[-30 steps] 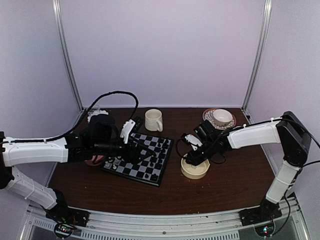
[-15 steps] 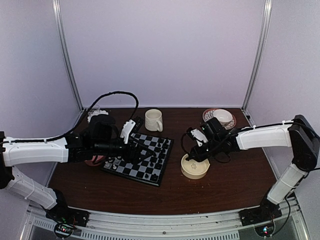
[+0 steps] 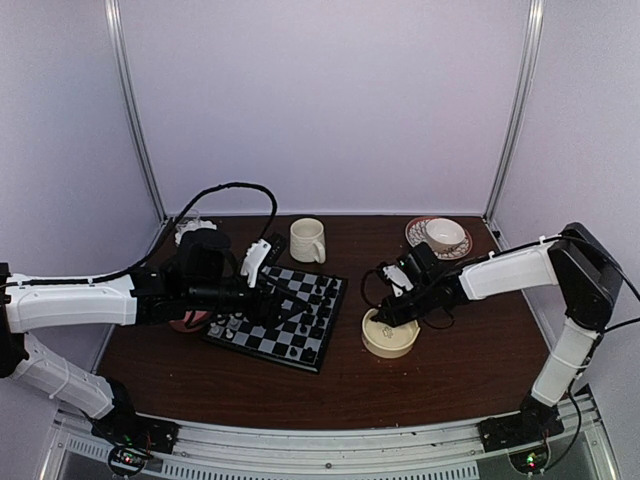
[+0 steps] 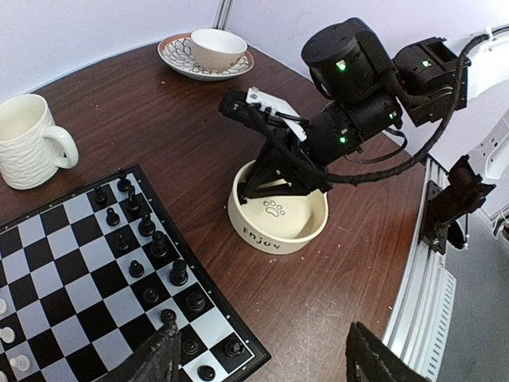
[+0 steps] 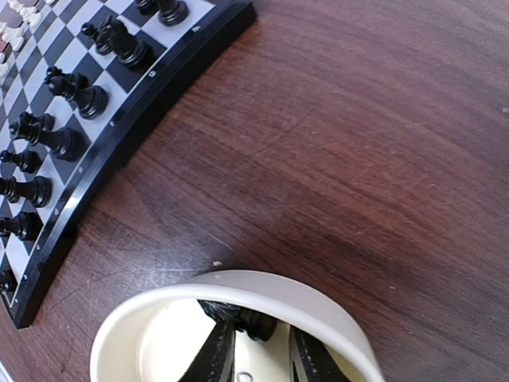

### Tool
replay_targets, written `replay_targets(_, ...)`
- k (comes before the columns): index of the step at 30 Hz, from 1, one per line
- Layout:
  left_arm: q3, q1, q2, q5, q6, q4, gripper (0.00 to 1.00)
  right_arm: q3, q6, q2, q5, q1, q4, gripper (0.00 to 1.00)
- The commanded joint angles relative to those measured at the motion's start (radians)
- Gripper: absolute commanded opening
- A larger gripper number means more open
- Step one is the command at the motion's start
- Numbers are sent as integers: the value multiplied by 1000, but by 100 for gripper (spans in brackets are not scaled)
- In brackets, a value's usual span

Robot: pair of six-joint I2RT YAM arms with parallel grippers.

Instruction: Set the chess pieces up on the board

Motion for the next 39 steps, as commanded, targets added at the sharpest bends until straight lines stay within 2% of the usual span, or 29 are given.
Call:
replay_targets(1, 5, -5, -2, 7, 9, 29, 71, 13, 9, 22, -120, -6, 54, 25)
replay_targets(5, 5, -4, -3, 4, 9, 26, 71, -15, 8, -16, -224, -6, 85, 24)
replay_targets(10, 5, -5, -4, 0, 12, 25, 71, -85, -18, -129, -246, -6, 100, 23)
replay_targets(14, 6, -5, 0, 1, 12, 26, 71, -96, -34, -177, -170, -7, 74, 23)
replay_targets(19, 8, -5, 5, 2, 12, 27, 71, -54, -22, -128, -52, -6, 6, 27)
replay_targets(26, 8, -5, 3, -2, 12, 25, 71, -21, 119, -54, -3, 1, -2, 32)
replay_targets(30, 11, -5, -4, -7, 15, 19, 71, -38, 215, -87, 5, 9, -10, 35)
replay_targets(34, 6, -4, -22, -18, 17, 15, 72, -31, 343, -122, 57, 30, -59, 43)
replay_targets(39, 2, -5, -32, -5, 9, 16, 72, 19, 504, -151, 339, 147, -177, 43)
